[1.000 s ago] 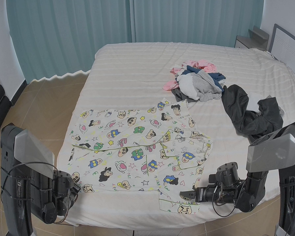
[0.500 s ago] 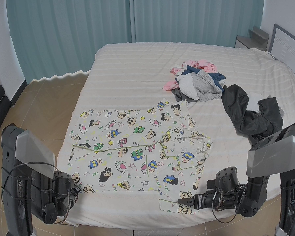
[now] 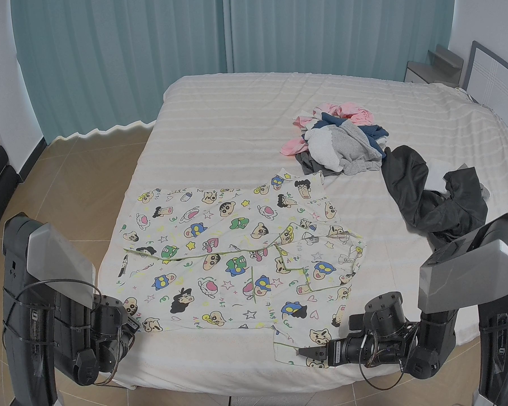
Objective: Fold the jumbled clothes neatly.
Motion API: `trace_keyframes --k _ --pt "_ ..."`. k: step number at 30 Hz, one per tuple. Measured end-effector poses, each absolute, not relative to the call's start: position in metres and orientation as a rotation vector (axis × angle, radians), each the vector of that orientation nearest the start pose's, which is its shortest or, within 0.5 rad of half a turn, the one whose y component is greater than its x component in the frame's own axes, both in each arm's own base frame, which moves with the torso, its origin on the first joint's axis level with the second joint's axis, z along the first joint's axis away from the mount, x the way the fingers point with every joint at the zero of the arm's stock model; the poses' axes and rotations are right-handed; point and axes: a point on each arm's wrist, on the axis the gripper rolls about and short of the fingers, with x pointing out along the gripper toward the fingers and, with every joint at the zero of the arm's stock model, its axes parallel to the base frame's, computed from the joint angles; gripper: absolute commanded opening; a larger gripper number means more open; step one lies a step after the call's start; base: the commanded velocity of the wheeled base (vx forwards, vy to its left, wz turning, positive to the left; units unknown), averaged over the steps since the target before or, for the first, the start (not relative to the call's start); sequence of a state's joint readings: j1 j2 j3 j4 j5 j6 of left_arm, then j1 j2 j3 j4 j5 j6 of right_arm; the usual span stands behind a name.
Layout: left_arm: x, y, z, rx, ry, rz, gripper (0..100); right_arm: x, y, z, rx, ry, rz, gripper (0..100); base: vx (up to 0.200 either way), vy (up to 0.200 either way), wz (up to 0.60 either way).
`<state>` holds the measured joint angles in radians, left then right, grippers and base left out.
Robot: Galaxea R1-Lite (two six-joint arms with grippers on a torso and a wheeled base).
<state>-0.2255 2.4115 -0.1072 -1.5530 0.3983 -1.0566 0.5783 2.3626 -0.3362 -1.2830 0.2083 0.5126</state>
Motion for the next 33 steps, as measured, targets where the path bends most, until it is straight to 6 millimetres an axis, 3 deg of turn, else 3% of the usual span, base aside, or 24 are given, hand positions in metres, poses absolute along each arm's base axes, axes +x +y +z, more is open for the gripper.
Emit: trace_keyframes --k 4,5,21,33 --pt "0.232 -0.045 -0.049 -0.777 0.549 0.515 0 0.231 0.158 -0.049 0.326 0.926 0.553 100 0.0 0.0 0.0" --pt "0.232 -0.045 -0.049 -0.777 0.549 0.515 0 0.231 0.158 -0.05 0.326 0.929 0.555 0 0.0 0.0 0.0" --pt "0.228 -0.045 -0.048 -0.764 0.566 0.51 0 0.23 0.154 -0.05 0.321 0.918 0.543 0 0.0 0.0 0.0" --pt "0.213 -0.042 -0.043 -0.719 0.686 0.407 0 0.222 0.143 -0.043 0.32 0.93 0.533 0 0.0 0.0 0.0"
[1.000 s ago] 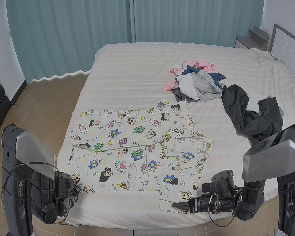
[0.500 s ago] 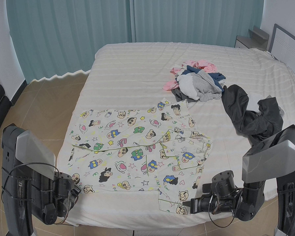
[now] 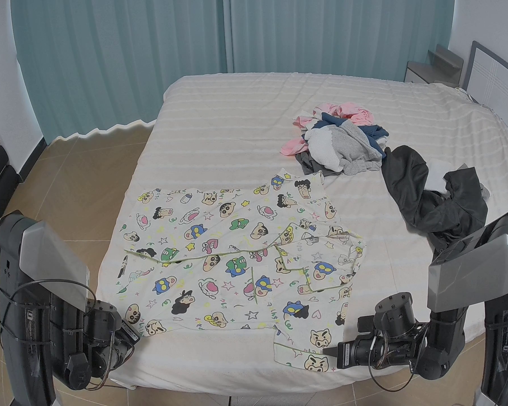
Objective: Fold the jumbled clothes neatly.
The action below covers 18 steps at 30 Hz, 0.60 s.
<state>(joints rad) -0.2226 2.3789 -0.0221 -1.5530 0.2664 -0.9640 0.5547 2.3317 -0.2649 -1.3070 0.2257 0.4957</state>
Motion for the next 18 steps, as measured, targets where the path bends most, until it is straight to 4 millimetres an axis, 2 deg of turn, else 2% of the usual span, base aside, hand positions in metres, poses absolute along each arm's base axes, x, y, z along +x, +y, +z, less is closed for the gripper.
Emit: trace_keyframes --k 6,18 --pt "0.213 -0.039 -0.041 -0.688 0.688 0.403 0 0.216 0.139 -0.038 0.307 0.939 0.536 0 0.0 0.0 0.0" --pt "0.201 -0.035 -0.043 -0.598 0.817 0.443 0 0.206 0.133 -0.035 0.275 0.96 0.555 0 0.0 0.0 0.0"
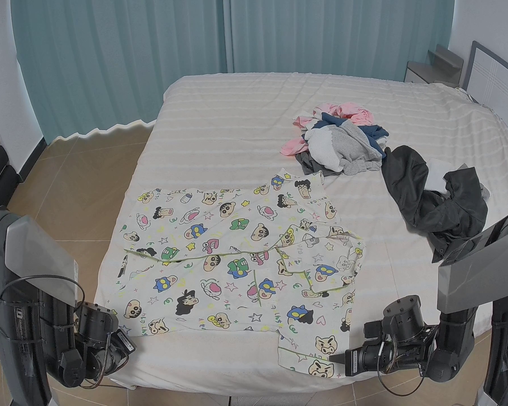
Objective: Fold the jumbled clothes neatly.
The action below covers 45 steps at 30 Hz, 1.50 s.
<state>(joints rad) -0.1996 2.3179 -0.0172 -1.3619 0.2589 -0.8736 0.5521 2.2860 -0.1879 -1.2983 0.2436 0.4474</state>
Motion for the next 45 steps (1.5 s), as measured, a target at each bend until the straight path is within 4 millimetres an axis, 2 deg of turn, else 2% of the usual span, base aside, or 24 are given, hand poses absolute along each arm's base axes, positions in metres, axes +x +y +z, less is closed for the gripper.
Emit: trace_keyframes --k 11,21,25,32,39,45 --pt "0.202 -0.035 -0.034 -0.608 0.786 0.427 0 0.193 0.127 -0.034 0.236 0.994 0.583 0 0.0 0.0 0.0" --pt "0.199 -0.026 -0.021 -0.591 0.797 0.409 0 0.185 0.123 -0.034 0.183 1.007 0.601 0 0.0 0.0 0.0" --pt "0.192 -0.02 -0.008 -0.631 0.85 0.335 0 0.182 0.12 -0.034 0.162 1.021 0.603 0 0.0 0.0 0.0" --pt "0.194 0.003 0.008 -0.668 0.791 0.353 0 0.177 0.114 -0.034 0.123 1.083 0.588 0 0.0 0.0 0.0" --pt "0.208 0.013 0.002 -0.721 0.756 0.297 0 0.18 0.111 -0.031 0.115 1.072 0.58 0 0.0 0.0 0.0" --pt "0.218 0.02 -0.016 -0.687 0.736 0.264 0 0.182 0.11 -0.03 0.112 1.065 0.578 0 0.0 0.0 0.0"
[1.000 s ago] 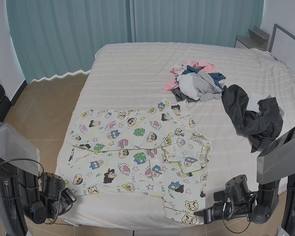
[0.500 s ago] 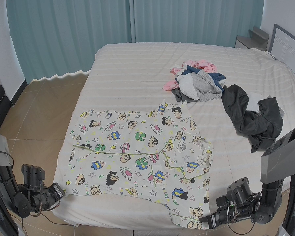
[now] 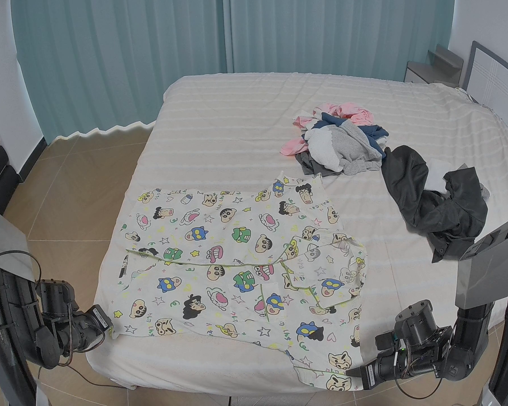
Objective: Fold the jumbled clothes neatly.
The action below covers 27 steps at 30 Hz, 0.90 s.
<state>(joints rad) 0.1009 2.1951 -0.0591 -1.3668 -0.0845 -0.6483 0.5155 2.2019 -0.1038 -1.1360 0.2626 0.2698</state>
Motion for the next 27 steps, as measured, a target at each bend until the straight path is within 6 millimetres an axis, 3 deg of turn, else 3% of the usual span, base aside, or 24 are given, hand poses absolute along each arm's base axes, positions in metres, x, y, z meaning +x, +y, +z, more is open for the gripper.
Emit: trace_keyframes --k 3,8,9,16,27 --pt "0.221 0.024 -0.022 -0.661 0.693 0.244 0 0.183 0.109 -0.03 0.112 1.063 0.576 0 0.0 0.0 0.0" --pt "0.216 0.028 -0.041 -0.617 0.761 0.259 0 0.183 0.109 -0.03 0.111 1.06 0.576 0 0.0 0.0 0.0" --pt "0.215 0.029 -0.043 -0.616 0.77 0.264 100 0.183 0.109 -0.03 0.111 1.06 0.576 0 0.0 0.0 0.0" --pt "0.213 0.037 -0.046 -0.63 0.778 0.287 100 0.184 0.11 -0.03 0.11 1.058 0.575 0 0.0 0.0 0.0" --pt "0.213 0.04 -0.038 -0.738 0.767 0.148 100 0.185 0.11 -0.031 0.11 1.058 0.575 0 0.0 0.0 0.0"
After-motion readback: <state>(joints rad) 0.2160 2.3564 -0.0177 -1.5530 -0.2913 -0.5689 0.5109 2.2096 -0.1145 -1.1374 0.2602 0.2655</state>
